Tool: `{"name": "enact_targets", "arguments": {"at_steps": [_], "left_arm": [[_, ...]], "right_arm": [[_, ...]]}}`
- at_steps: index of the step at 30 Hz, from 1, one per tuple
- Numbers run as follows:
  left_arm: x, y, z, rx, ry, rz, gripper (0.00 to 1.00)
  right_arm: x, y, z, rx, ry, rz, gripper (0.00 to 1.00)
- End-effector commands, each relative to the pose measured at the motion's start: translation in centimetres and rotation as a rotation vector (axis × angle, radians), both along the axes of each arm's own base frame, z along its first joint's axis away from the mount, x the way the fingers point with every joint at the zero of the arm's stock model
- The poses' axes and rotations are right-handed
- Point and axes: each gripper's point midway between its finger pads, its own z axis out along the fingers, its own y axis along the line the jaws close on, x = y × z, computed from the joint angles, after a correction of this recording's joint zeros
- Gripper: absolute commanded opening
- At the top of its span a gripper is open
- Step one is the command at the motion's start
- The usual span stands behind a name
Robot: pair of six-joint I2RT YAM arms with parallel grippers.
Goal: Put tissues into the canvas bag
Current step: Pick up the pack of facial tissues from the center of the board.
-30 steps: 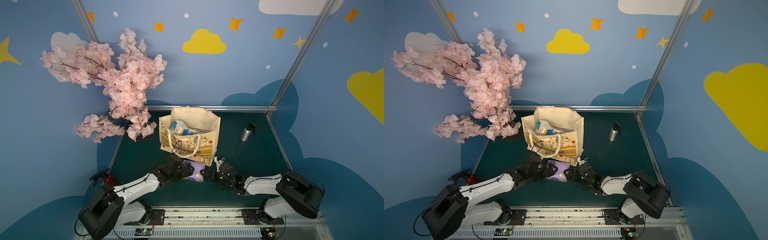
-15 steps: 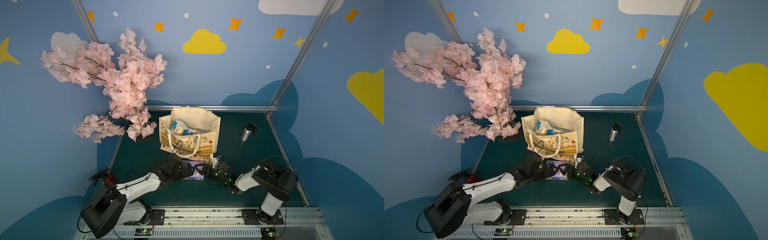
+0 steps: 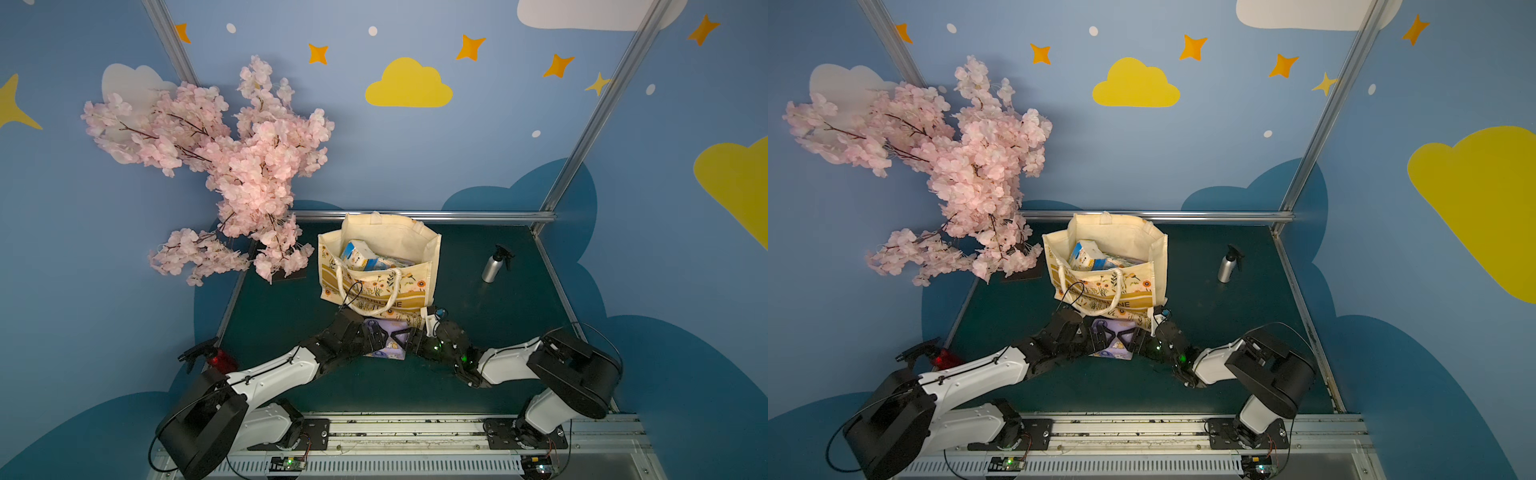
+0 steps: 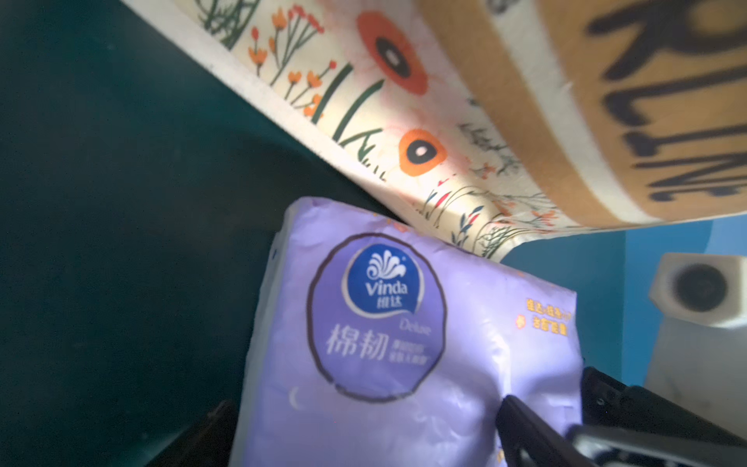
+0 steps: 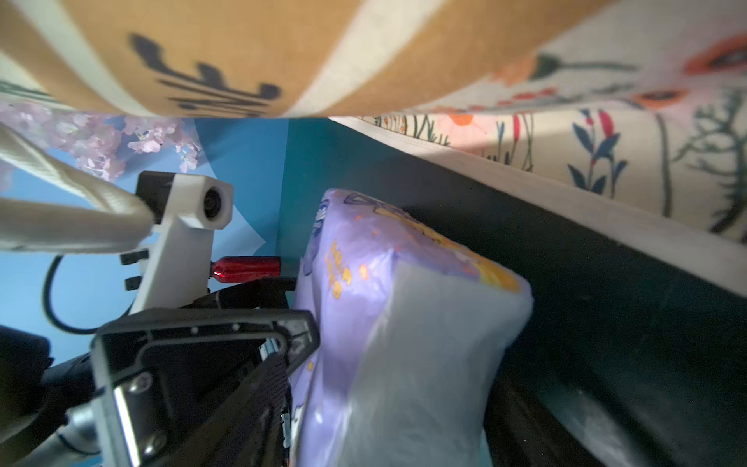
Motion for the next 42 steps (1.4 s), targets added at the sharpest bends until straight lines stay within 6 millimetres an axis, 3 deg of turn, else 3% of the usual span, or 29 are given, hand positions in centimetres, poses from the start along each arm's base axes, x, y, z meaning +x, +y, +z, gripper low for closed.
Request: {"name": "enact_targets", "arguments": {"at_steps": [1, 6, 12, 19, 25, 34, 39, 42], "left_arm": [[0.0, -0.1, 0.4, -0.016, -0.033, -0.004, 1.00], [-0.2, -0.6, 0.7, -0.044, -0.050, -0.029, 0.99], [-0.4, -0.5, 0.3, -0.037, -0.048, -0.020, 0.99], [-0.3, -0.7, 0.5, -0.049, -0.071, -0.014, 1.00], [-0.2, -1.0, 1.4, -0.046, -0.114, -0.019, 0.99], [-0.6, 0.2, -0.4, 0.035, -0.074, -0.002, 0.99], [-0.6, -0.2, -0.1, 0.021, -0.084, -0.007, 1.00], [-0.6, -0.2, 0.2, 0.021, -0.095, -0.007, 1.00]], "right_arm": [[-0.4, -0.5, 0.5, -0.028, 0.001, 0.011, 0.71], [-0.4, 0.2, 1.6, -0.014, -0.007, 0.046, 0.63], [-0.6, -0.3, 1.3, -0.060, 0.003, 0.047, 0.70], [-0.6, -0.5, 1.8, -0.062, 0.008, 0.036, 0.71], [-0.5, 0.1, 1.5, -0.069, 0.019, 0.054, 0.66], [-0.4, 0.4, 2.2, -0.057, 0.006, 0.058, 0.56], [-0.4, 0.5, 2.3, -0.055, 0.010, 0.064, 0.46], [-0.5, 0.4, 2.4, -0.062, 0.007, 0.064, 0.46]]}}
